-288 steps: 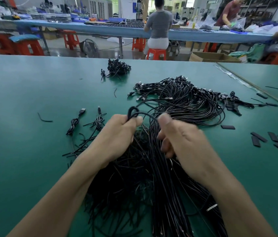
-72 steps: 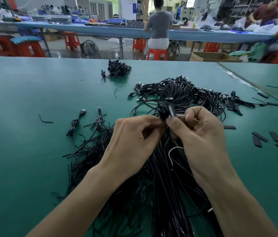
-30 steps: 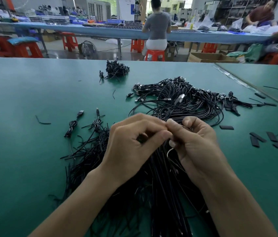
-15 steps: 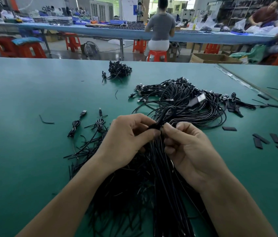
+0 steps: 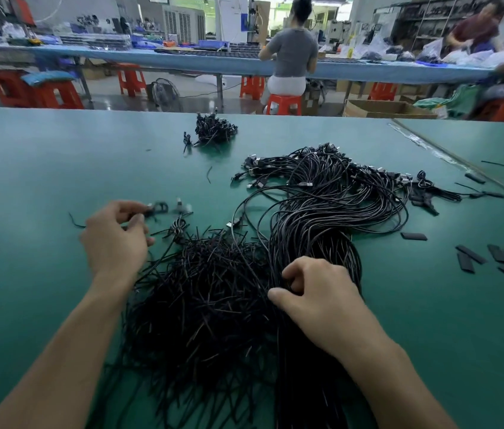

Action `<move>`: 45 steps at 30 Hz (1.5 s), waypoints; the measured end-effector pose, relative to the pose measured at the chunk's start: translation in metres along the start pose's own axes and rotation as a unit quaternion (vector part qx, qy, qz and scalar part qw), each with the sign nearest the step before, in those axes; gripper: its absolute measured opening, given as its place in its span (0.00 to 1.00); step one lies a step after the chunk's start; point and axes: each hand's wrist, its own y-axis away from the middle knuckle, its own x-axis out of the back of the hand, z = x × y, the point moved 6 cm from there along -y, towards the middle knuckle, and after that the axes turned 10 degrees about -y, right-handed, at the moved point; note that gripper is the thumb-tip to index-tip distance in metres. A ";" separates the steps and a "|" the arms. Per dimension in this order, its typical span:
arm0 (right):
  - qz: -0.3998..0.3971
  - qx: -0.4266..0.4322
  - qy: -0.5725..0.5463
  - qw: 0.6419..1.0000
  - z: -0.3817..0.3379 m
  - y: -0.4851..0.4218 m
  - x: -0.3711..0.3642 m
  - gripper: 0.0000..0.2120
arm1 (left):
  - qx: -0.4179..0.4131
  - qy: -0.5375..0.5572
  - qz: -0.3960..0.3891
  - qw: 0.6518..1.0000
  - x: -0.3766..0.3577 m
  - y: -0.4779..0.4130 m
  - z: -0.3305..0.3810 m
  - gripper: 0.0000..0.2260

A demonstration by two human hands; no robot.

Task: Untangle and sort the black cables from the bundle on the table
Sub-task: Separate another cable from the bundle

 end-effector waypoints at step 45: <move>-0.076 -0.107 0.100 0.986 0.024 0.000 0.059 0.06 | -0.049 0.348 -0.065 0.934 0.003 0.058 0.094 0.27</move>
